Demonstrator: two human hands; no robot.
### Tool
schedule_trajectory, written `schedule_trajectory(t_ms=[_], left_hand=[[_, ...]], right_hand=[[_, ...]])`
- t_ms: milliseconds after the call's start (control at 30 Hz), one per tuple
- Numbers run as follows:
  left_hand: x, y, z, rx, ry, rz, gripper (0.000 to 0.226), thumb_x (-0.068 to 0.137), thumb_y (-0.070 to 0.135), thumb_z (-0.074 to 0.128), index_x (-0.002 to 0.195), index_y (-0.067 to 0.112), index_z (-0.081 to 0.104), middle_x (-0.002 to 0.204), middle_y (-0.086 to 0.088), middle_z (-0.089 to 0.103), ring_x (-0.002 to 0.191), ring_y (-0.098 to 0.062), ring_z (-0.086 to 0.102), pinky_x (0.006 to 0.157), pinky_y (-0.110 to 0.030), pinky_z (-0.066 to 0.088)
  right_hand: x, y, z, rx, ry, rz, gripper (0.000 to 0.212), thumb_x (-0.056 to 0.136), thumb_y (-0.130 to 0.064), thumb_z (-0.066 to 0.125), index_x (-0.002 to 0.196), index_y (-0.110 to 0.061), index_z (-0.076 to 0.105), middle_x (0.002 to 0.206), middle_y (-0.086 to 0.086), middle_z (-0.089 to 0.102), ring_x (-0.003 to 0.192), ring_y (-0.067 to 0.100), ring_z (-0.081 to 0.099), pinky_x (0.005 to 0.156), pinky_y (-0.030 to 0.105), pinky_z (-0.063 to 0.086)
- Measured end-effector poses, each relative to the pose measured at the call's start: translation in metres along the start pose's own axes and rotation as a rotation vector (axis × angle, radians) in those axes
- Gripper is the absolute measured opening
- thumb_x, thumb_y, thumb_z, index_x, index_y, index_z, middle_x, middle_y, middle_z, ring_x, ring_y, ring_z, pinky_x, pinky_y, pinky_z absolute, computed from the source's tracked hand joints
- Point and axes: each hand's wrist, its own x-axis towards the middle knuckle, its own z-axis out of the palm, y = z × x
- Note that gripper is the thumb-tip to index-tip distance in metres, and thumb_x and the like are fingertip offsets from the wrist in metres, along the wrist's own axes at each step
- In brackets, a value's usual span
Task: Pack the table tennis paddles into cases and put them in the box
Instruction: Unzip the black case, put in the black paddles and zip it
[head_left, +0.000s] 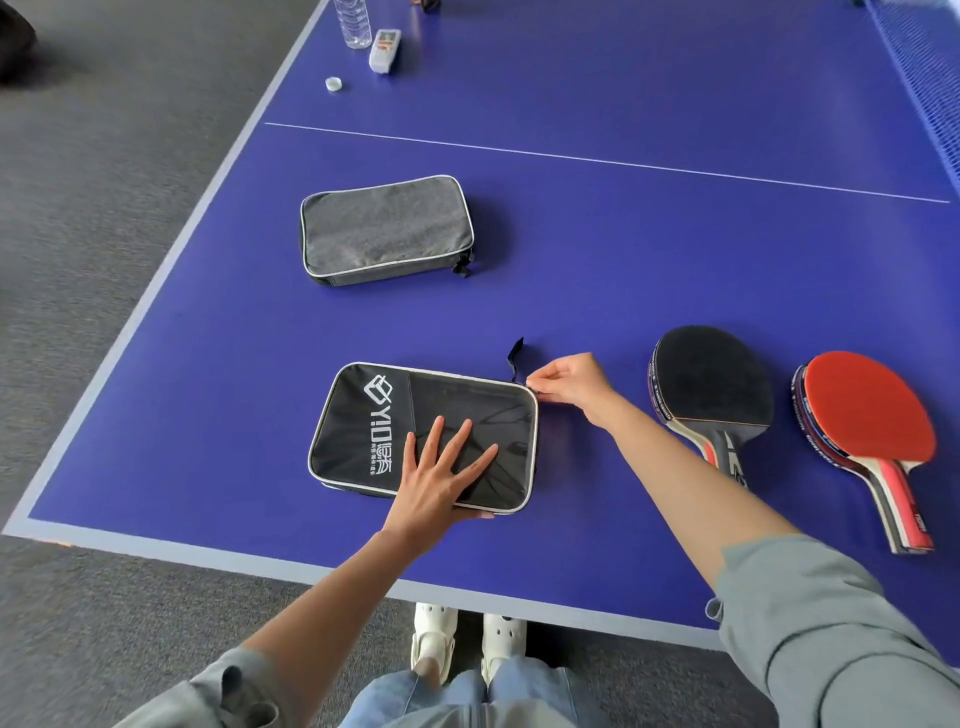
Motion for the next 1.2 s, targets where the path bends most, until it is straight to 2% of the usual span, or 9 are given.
schedule_trajectory(t_ms=[133,300,400,633,800,967,1067,1133,1200], left_hand=[[0.001,-0.001,0.005,0.041,0.000,0.006,0.072,0.079,0.070,0.025,0.142,0.036,0.034,0.149,-0.010,0.036,0.134,-0.045,0.033,0.099,-0.066,0.033],[0.003,-0.003,0.005,0.029,-0.006,-0.015,0.072,0.080,0.072,0.026,0.143,0.038,0.032,0.151,-0.009,0.034,0.136,-0.043,0.030,0.102,-0.065,0.031],[0.004,-0.002,0.005,0.026,-0.013,-0.032,0.071,0.080,0.073,0.026,0.142,0.039,0.032,0.150,-0.007,0.034,0.136,-0.041,0.030,0.101,-0.066,0.031],[0.003,-0.002,0.009,0.006,-0.050,-0.079,0.073,0.076,0.076,0.025,0.141,0.045,0.030,0.151,-0.001,0.034,0.138,-0.038,0.030,0.096,-0.073,0.026],[0.007,-0.001,0.008,-0.060,-0.065,-0.111,0.074,0.074,0.077,0.026,0.140,0.046,0.031,0.152,0.000,0.033,0.138,-0.038,0.029,0.095,-0.075,0.026],[0.018,0.005,0.007,-0.076,-0.054,-0.170,0.075,0.071,0.073,0.046,0.140,0.046,0.030,0.153,0.001,0.030,0.140,-0.038,0.026,0.096,-0.075,0.025],[0.026,0.018,0.005,-0.087,-0.050,-0.245,0.081,0.067,0.068,0.061,0.139,0.044,0.033,0.151,-0.001,0.034,0.138,-0.039,0.029,0.093,-0.075,0.027],[0.029,0.029,0.003,-0.069,-0.033,-0.268,0.081,0.070,0.071,0.056,0.142,0.044,0.029,0.154,-0.002,0.028,0.140,-0.039,0.023,0.095,-0.073,0.026],[0.033,0.036,0.000,-0.031,-0.049,-0.283,0.080,0.076,0.076,0.041,0.145,0.046,0.015,0.158,-0.001,0.012,0.144,-0.037,0.008,0.103,-0.066,0.019]], right_hand=[[0.001,0.000,0.001,-0.099,-0.126,-0.035,0.020,0.079,-0.005,0.072,0.098,0.001,0.070,0.098,0.014,0.071,0.089,0.021,0.068,0.083,0.026,0.055],[0.004,-0.001,0.006,-0.176,-0.074,-0.106,0.017,0.084,-0.006,0.067,0.100,-0.003,0.072,0.099,0.012,0.072,0.093,0.018,0.068,0.084,0.022,0.052],[0.003,-0.001,0.006,-0.360,-0.030,-0.202,0.015,0.086,-0.010,0.065,0.098,-0.006,0.073,0.097,0.008,0.073,0.090,0.014,0.067,0.084,0.020,0.047],[0.005,0.005,-0.002,-0.689,-0.076,-0.441,0.015,0.089,-0.006,0.059,0.096,-0.004,0.073,0.094,0.012,0.070,0.085,0.021,0.064,0.079,0.028,0.049],[-0.017,0.030,-0.016,-0.799,-0.011,-0.479,0.016,0.093,-0.011,0.053,0.091,-0.008,0.069,0.091,0.006,0.060,0.083,0.024,0.059,0.075,0.041,0.050],[-0.073,0.064,0.000,-0.620,0.139,-0.502,0.011,0.087,-0.002,0.060,0.084,-0.006,0.070,0.079,0.008,0.061,0.068,0.021,0.060,0.064,0.030,0.048],[-0.103,0.083,0.017,-0.405,0.212,-0.325,0.013,0.089,-0.002,0.057,0.085,-0.007,0.068,0.083,0.010,0.063,0.059,0.006,0.066,0.059,0.017,0.051],[-0.105,0.086,0.022,-0.208,0.258,-0.183,0.014,0.091,-0.001,0.054,0.086,-0.009,0.064,0.091,0.013,0.065,0.061,0.005,0.069,0.059,0.013,0.051],[-0.096,0.081,0.022,-0.091,0.312,-0.120,0.015,0.091,0.002,0.053,0.086,-0.007,0.063,0.095,0.017,0.065,0.065,0.015,0.071,0.058,0.015,0.054]])
